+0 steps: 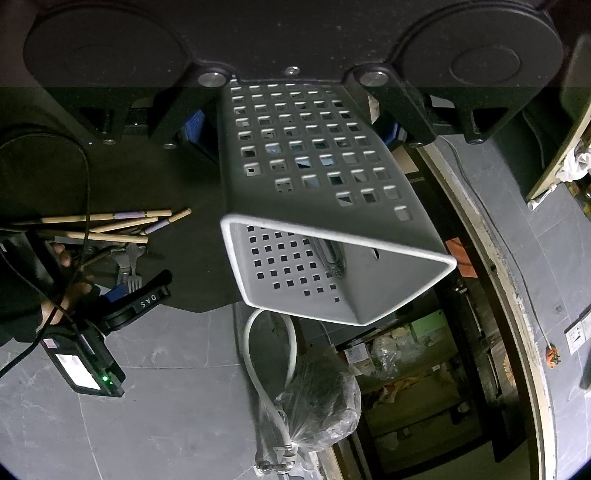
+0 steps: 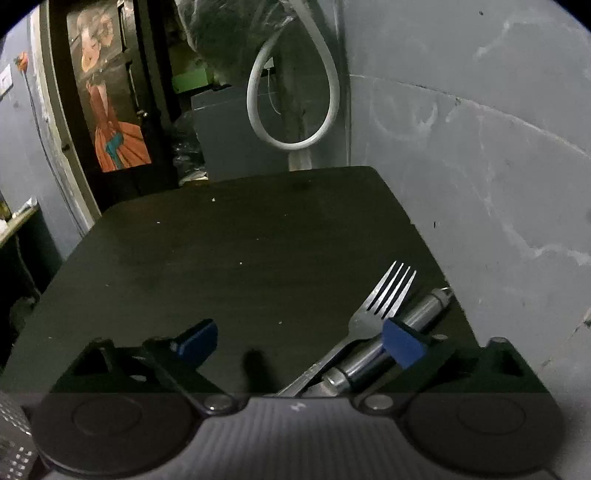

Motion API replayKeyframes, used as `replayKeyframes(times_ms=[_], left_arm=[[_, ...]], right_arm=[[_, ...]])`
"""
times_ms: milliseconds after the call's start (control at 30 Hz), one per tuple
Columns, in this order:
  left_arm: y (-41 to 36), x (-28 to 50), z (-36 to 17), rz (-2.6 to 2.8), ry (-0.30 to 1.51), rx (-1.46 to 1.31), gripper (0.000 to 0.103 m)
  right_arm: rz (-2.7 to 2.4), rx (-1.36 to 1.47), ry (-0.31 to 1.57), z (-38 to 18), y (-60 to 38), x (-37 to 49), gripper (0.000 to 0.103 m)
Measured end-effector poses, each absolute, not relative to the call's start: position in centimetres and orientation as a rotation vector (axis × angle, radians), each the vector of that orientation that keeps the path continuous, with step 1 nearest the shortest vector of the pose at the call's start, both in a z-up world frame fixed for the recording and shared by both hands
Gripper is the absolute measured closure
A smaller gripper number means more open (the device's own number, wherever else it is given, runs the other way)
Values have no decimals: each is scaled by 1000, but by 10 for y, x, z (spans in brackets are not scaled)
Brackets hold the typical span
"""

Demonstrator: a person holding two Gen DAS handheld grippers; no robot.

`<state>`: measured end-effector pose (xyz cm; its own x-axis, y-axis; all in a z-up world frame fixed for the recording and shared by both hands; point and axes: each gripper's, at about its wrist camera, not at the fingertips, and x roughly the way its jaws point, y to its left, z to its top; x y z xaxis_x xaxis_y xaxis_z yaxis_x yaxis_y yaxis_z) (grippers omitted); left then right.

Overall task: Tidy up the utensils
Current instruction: 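Close the right tool on the silver fork's handle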

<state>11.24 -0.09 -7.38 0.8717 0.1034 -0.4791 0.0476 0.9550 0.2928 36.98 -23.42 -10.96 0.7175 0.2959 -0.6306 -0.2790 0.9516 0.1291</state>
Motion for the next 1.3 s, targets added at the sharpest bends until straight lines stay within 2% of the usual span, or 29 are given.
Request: replayKeyframes(times_ms=[100,367,433,467,500,700,867,1000,1133,1200,1300], left_arm=[[-1,113,-74,29,513,303,18],[-1,113,-74,29,513,303,18],[-1,113,-74,29,513,304,18],[-1,113,-74,29,513,303,18],[-1,113,-74,29,513,303,18],[-1,113,-74,30,513,303,18],[-1,113,-74,29,513,304,18],[-1,113,-74,29,513,305,18],[-1,113,-74,30,513,302,18],[-1,113,-74,31,511,302,18],[-1,112,-74,34,511,295,18]], right_arm=[[346,-3,707,-109,-230,374,21],[298,-7,732,-110,-227,368,23],[282,-9,745,-111,-229,369,27],[266,-11,757,-113,-229,371,33],[257,-9,766,-113,-229,371,44],[236,49,789,-115,-231,367,72],[295,189,835,-114,-230,369,72],[374,231,855,-115,-219,366,61],[475,201,854,-111,-209,364,58],[501,168,827,-104,-209,364,43],[524,123,780,-92,-214,373,37]])
